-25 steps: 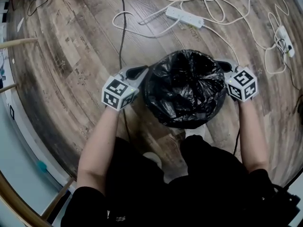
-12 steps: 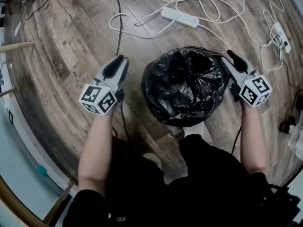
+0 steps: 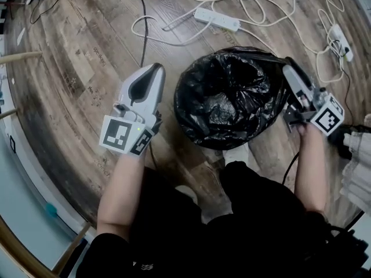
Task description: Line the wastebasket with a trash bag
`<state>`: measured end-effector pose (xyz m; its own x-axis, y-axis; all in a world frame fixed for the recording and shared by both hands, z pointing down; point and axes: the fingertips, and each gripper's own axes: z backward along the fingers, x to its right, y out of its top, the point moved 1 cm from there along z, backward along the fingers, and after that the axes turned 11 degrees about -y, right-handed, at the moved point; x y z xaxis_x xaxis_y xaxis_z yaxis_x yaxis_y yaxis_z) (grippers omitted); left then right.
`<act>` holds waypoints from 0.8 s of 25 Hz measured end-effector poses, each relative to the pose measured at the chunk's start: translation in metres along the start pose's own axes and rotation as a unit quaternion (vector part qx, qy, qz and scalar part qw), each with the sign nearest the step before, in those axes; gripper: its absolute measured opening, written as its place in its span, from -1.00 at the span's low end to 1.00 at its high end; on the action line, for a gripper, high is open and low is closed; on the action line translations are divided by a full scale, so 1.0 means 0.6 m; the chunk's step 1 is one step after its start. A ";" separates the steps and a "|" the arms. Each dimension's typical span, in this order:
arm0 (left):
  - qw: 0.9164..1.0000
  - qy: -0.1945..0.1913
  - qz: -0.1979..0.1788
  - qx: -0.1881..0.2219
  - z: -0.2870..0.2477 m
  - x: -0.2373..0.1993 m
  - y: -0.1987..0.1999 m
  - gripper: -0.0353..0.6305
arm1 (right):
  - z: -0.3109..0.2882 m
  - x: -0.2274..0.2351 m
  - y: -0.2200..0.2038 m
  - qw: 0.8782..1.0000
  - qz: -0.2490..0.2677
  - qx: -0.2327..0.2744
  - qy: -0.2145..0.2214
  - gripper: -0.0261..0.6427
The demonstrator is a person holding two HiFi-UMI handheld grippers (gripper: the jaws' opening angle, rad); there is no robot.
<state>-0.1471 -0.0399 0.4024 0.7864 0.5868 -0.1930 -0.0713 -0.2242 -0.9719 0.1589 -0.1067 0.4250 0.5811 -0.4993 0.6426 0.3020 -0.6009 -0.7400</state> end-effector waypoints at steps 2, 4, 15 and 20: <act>1.000 -0.011 0.002 -0.010 -0.006 0.013 -0.008 -0.83 | 0.012 0.001 -0.003 0.999 -0.034 0.002 0.020 -0.42; 1.000 -0.017 0.002 -0.020 -0.011 0.022 -0.015 -0.83 | 0.032 0.017 0.005 0.993 -0.111 0.029 0.038 -0.41; 0.999 -0.009 -0.031 -0.036 -0.012 0.032 -0.022 -0.88 | 0.036 -0.006 0.004 0.979 0.150 0.047 -0.129 -0.52; 0.997 -0.009 -0.049 -0.055 -0.010 0.037 -0.030 -0.88 | 0.020 -0.036 -0.023 0.956 0.253 0.016 -0.148 -0.92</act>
<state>-0.1248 -0.0273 0.4166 0.7754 0.6233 -0.1015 0.0738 -0.2491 -0.9657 0.1515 -0.0800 0.4193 0.8453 -0.5205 0.1207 -0.0542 -0.3083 -0.9498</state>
